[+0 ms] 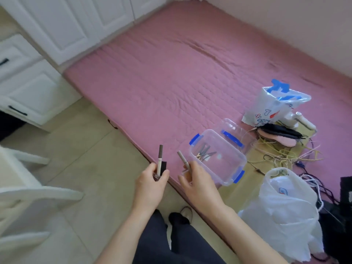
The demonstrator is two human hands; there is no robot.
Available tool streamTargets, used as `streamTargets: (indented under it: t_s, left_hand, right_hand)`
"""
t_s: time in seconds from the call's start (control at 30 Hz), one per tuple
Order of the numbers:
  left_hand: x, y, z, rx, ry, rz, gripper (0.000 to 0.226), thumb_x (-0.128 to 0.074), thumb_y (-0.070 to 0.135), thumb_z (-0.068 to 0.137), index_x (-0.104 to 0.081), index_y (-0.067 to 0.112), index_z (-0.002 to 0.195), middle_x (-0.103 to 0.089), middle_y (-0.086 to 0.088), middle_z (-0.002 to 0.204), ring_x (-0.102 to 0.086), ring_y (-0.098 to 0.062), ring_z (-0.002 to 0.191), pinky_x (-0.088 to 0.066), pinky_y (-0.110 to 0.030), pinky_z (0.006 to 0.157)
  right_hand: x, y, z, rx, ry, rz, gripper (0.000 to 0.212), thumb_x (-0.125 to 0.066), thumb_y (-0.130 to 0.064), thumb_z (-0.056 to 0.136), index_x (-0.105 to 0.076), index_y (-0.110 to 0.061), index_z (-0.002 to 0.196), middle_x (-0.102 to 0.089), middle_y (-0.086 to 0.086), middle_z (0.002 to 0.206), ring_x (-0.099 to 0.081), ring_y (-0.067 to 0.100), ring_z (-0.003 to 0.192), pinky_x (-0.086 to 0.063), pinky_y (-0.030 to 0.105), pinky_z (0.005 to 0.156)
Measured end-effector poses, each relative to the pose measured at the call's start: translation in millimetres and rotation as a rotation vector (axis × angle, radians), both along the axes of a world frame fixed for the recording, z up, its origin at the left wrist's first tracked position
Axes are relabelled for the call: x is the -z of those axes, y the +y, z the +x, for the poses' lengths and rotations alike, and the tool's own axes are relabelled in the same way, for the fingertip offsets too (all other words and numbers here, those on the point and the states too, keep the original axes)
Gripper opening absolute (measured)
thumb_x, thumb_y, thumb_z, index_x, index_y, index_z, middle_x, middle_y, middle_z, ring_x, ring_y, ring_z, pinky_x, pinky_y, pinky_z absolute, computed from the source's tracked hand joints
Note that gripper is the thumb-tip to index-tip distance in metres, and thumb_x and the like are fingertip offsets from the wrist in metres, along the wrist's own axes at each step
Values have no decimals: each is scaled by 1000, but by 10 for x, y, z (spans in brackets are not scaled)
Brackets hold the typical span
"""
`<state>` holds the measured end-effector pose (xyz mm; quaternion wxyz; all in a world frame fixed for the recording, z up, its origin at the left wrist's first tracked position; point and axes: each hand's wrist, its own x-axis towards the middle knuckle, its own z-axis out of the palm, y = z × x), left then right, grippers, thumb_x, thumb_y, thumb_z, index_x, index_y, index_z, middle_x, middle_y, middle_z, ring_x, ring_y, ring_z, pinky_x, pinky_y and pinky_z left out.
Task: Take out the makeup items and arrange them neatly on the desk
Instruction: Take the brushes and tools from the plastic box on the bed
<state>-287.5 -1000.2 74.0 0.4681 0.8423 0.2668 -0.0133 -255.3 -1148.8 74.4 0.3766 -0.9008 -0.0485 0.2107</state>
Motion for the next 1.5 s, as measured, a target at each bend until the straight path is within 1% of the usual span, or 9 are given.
streamTargets:
  t_s: [0.1, 0.27, 0.37, 0.43, 0.7, 0.9, 1.13, 1.37, 1.5]
  left_hand:
    - [-40, 304, -238, -131, 2, -13, 32, -64, 30, 85, -44, 30, 61, -44, 14, 49, -36, -7, 45, -34, -18, 47]
    - [-65, 907, -617, -303, 41, 33, 29, -65, 29, 86, -49, 13, 68, -40, 7, 50, -38, -6, 45, -34, -17, 45]
    - [-82, 1343, -812, -397, 40, 43, 28, -65, 27, 86, -49, 12, 68, -40, 7, 51, -37, -6, 44, -33, -17, 44]
    - [-97, 1658, -922, -453, 60, 40, 26, -64, 27, 86, -51, 10, 70, -40, 7, 52, -36, -8, 44, -32, -18, 43]
    - [-198, 2955, -1253, -546, 64, 45, 26, -63, 25, 85, -51, 4, 75, -41, 3, 56, -34, -11, 47, -31, -17, 43]
    - [-248, 3689, -1352, -614, 71, 31, 22, -62, 26, 85, -53, 10, 74, -44, 4, 57, -37, -12, 49, -31, -17, 43]
    - [-212, 4187, -1145, -682, 42, -14, 27, -64, 23, 84, -47, 12, 67, -38, 6, 54, -33, -9, 44, -30, -16, 42]
    - [-199, 4742, -472, -710, 27, -24, 32, -63, 25, 83, -40, 16, 61, -34, 10, 49, -31, -9, 44, -29, -16, 42]
    - [-255, 5132, 109, -770, 4, -31, 32, -63, 23, 83, -41, 19, 59, -35, 11, 45, -33, -8, 44, -30, -14, 41]
  right_hand:
    - [-101, 309, 66, -155, -27, -18, 10, -47, -37, 89, -40, -32, 85, -53, -9, 83, -53, 9, 70, -39, 23, 56]
    - [-271, 1016, 69, -332, -54, -49, 12, -45, -32, 90, -44, -23, 97, -54, -2, 93, -55, 20, 81, -49, 38, 70]
    - [-321, 1490, -27, -417, -85, -78, 11, -45, -33, 92, -41, -24, 96, -51, -3, 90, -52, 19, 75, -43, 34, 60]
    - [-343, 1814, -98, -456, -97, -75, 9, -46, -31, 92, -39, -26, 93, -51, -4, 91, -51, 17, 73, -40, 31, 57]
    - [-385, 3161, -317, -567, -111, -26, 12, -49, -31, 92, -45, -24, 100, -52, -7, 93, -54, 10, 72, -48, 27, 58]
    - [-353, 3922, -352, -607, -117, -8, 17, -51, -33, 92, -48, -24, 106, -55, -6, 95, -56, 10, 76, -52, 29, 65]
    - [-316, 4481, -72, -608, -114, -13, 19, -53, -34, 92, -48, -26, 108, -56, -9, 99, -57, 7, 79, -47, 20, 63]
    - [-297, 5140, 602, -632, -84, 41, 18, -54, -31, 92, -49, -24, 108, -56, -5, 99, -57, 10, 84, -54, 31, 74]
    - [-316, 5546, 1153, -695, -94, 25, 17, -54, -30, 91, -49, -22, 105, -55, -6, 99, -56, 11, 82, -53, 32, 73]
